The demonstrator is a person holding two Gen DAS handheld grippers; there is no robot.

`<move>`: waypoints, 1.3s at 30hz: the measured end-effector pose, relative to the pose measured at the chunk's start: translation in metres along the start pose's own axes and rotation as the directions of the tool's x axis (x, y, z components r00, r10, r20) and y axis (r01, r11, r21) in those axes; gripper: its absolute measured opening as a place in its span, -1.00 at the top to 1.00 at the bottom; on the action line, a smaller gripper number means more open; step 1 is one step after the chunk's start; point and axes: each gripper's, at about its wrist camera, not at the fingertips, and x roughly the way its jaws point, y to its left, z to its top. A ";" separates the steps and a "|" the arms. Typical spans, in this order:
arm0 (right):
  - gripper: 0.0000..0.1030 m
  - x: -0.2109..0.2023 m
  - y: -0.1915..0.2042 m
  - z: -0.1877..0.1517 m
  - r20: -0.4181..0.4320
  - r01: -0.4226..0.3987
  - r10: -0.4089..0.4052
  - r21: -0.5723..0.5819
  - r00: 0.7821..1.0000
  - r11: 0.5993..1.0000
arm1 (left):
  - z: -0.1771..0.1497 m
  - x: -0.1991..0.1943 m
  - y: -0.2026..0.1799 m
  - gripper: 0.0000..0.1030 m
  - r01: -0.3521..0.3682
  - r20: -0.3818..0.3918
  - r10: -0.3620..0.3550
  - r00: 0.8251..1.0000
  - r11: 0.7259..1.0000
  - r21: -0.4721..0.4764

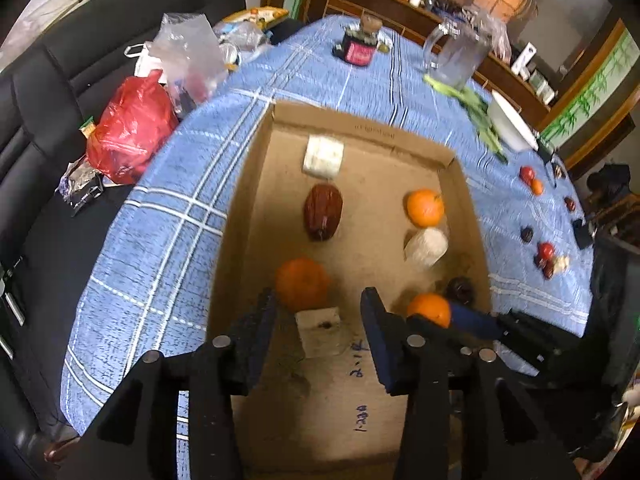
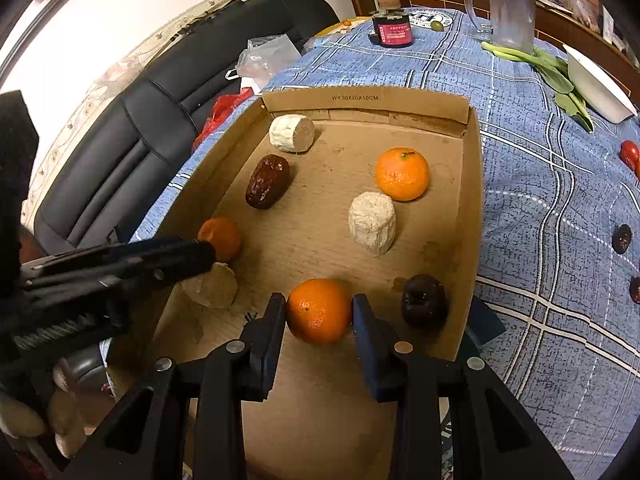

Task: Organize fruits
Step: 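Release the beige cube into the box with the left tool while the right tool releases the orange, then move both open tools back over the fruit pile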

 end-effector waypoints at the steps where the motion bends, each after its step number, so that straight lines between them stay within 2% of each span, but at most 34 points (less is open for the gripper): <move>1: 0.25 -0.003 0.000 0.000 0.009 -0.001 0.001 0.000 1.000 1.000 | 0.001 -0.004 -0.001 0.14 0.002 0.009 -0.002 1.000 1.000 -0.007; 10: 0.01 -0.051 -0.015 -0.007 0.116 -0.013 0.009 0.035 0.993 0.999 | -0.003 -0.033 -0.029 -0.03 0.033 0.066 -0.030 0.997 0.999 -0.031; 19: 0.00 -0.106 -0.054 -0.036 0.182 0.007 -0.023 0.085 0.983 0.996 | -0.024 -0.051 -0.097 -0.04 0.073 0.079 -0.073 0.994 0.997 0.007; 23: -0.02 -0.135 -0.083 -0.057 0.201 0.040 -0.062 0.110 0.978 0.993 | -0.037 -0.059 -0.142 -0.12 0.108 0.088 -0.113 0.990 0.992 0.067; 29: -0.08 -0.172 -0.134 -0.090 0.215 0.098 -0.138 0.185 0.967 0.978 | -0.054 -0.064 -0.194 -0.13 0.148 0.098 -0.162 0.982 0.980 0.130; 33: -0.07 -0.192 -0.174 -0.111 0.211 0.127 -0.187 0.268 0.959 0.955 | -0.062 -0.059 -0.217 -0.14 0.170 0.089 -0.184 0.979 0.975 0.142; 39: -0.07 -0.202 -0.205 -0.129 0.194 0.144 -0.217 0.333 0.957 0.932 | -0.072 -0.049 -0.240 -0.14 0.189 0.055 -0.200 0.978 0.969 0.160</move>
